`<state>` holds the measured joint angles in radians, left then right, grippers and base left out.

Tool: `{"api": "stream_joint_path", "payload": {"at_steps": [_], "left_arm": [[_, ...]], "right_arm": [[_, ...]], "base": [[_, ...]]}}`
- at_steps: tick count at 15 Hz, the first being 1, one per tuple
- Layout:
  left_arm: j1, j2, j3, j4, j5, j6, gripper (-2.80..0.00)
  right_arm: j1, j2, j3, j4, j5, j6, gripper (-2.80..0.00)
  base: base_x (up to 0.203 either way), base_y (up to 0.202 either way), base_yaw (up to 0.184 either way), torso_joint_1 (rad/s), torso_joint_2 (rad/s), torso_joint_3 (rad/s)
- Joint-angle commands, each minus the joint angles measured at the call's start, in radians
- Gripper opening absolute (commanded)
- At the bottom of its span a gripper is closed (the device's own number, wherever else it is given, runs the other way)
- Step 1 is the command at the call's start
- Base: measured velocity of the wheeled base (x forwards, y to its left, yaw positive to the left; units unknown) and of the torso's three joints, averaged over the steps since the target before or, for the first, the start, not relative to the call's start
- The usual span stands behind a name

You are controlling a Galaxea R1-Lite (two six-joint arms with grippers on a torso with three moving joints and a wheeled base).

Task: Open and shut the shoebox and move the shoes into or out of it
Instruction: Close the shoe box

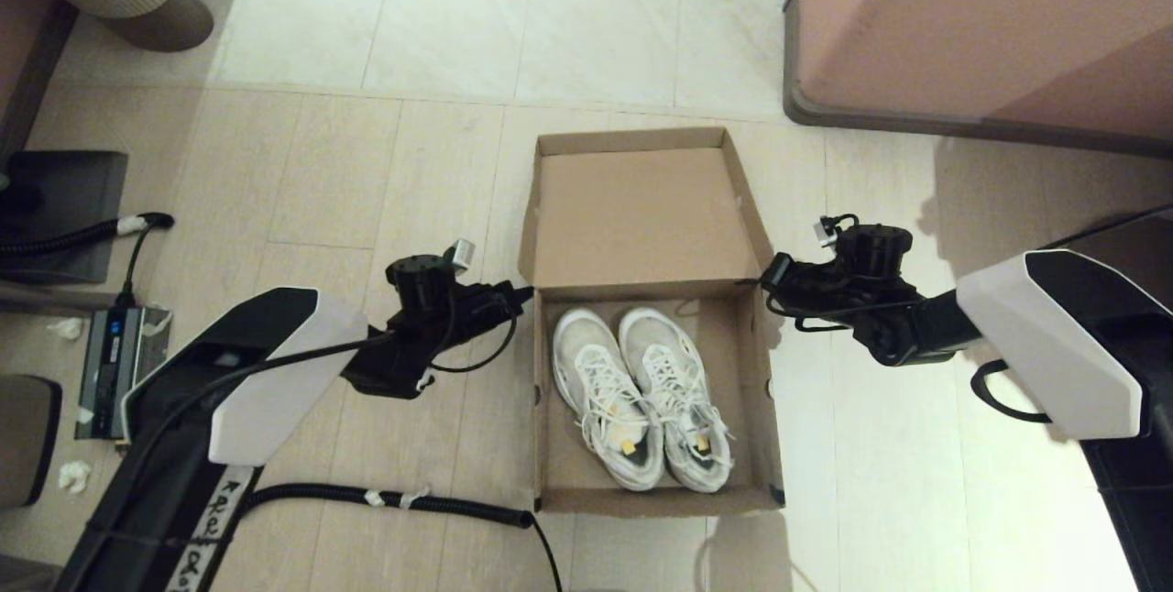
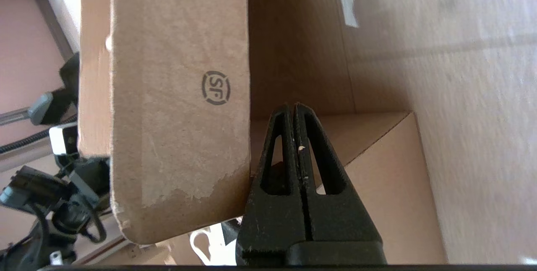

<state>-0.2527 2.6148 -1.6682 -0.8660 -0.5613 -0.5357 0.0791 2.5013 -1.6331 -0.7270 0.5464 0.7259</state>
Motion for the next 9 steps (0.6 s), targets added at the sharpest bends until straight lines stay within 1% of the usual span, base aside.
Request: {"api": "stream_joint_path", "payload": {"at_steps": [1,3,5,7,9], "left_arm": [[-0.005,-0.054,0.079,-0.010,-0.004,0.009,-2.80],[-0.010,-0.083,0.161,-0.042,-0.003,0.031,-2.80],[-0.006,-0.098,0.212,-0.075,-0.001,0.036,-2.80],[0.001,-0.098,0.213,-0.081,0.019,0.036,-2.80],[0.007,-0.094,0.206,-0.081,0.024,0.036,-2.80]], "right_arm": [[0.002,-0.031,0.062,-0.020,0.004,-0.003,-2.80],[0.003,-0.054,0.133,-0.049,0.004,-0.015,-2.80],[0.006,-0.081,0.230,-0.098,0.004,-0.018,-2.80],[0.012,-0.110,0.349,-0.164,0.004,-0.021,-2.80],[0.015,-0.134,0.462,-0.230,0.004,-0.022,-2.80]], "base": [[0.000,0.000,0.000,0.000,0.00,0.000],[0.000,0.000,0.000,0.000,0.00,0.000],[0.000,0.000,0.000,0.000,0.00,0.000],[0.000,0.000,0.000,0.000,0.00,0.000],[0.000,0.000,0.000,0.000,0.00,0.000]]}}
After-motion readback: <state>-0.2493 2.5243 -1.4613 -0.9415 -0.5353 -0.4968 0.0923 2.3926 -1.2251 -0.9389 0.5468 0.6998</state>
